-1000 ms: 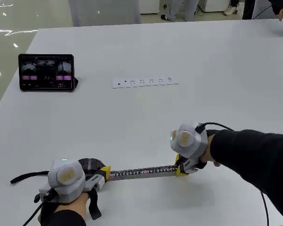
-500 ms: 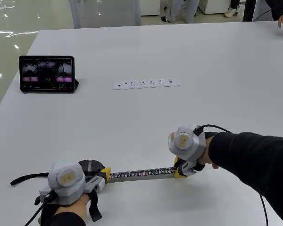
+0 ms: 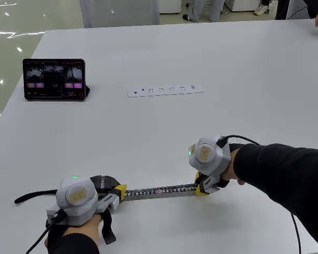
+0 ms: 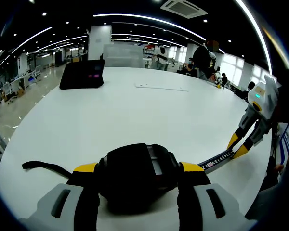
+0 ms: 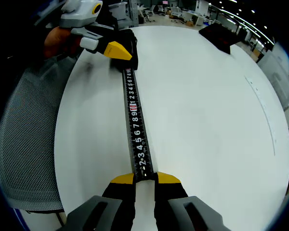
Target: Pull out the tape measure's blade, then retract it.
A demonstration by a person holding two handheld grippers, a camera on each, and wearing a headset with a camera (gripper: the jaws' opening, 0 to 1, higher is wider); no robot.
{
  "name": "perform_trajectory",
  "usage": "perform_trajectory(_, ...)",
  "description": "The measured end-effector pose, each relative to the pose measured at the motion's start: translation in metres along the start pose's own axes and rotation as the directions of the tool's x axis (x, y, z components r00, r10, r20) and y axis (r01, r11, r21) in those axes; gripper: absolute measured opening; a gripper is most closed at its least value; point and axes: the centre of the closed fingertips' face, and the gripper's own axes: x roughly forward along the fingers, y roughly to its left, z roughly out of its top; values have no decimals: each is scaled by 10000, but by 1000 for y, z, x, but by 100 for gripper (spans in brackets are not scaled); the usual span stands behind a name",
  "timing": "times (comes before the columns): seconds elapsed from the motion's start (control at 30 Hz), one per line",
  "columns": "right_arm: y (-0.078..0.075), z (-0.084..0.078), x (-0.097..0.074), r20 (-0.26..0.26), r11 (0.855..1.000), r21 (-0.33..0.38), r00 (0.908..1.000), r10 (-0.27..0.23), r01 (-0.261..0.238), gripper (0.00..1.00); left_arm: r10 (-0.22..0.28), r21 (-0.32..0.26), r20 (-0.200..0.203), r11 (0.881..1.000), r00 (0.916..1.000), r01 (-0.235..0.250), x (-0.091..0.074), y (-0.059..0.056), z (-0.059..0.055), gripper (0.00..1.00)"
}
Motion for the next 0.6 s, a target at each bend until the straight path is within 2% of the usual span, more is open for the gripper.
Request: perform_trajectory(0.6, 0, 5, 3, 72, 10000, 19, 10000, 9, -9, 11, -120, -169, -269, 9998, 9996, 116, 1, 0, -2, 62)
